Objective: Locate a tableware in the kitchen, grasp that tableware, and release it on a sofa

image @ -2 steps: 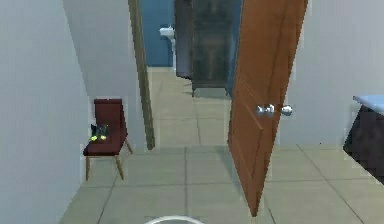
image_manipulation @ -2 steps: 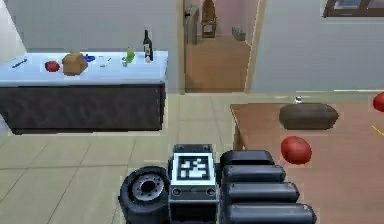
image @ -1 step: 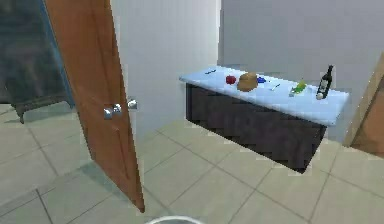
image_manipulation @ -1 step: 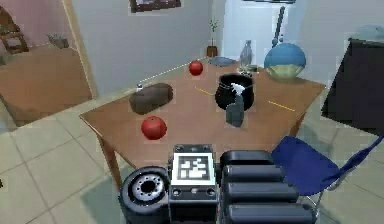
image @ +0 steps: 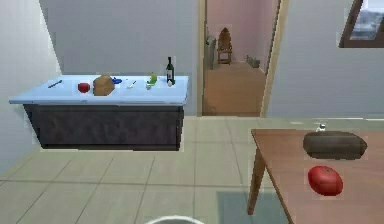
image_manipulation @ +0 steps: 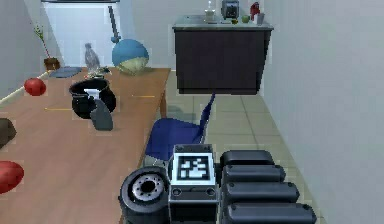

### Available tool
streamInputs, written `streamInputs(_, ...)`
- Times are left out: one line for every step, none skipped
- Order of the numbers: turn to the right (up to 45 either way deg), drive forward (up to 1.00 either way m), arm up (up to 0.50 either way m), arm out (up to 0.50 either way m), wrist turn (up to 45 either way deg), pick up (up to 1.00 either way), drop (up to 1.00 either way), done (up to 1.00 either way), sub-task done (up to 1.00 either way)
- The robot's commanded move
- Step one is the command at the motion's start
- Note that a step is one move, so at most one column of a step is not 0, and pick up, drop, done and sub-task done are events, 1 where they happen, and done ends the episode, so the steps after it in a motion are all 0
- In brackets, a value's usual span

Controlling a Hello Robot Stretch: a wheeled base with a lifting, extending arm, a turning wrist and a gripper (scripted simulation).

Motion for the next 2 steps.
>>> streamInputs(0.0, 1.0, 0.0, 0.0, 0.0, 0.0, 0.0, 0.0, 0.0)
streamInputs(15.0, 0.0, 0.0, 0.0, 0.0, 0.0, 0.0, 0.0, 0.0)
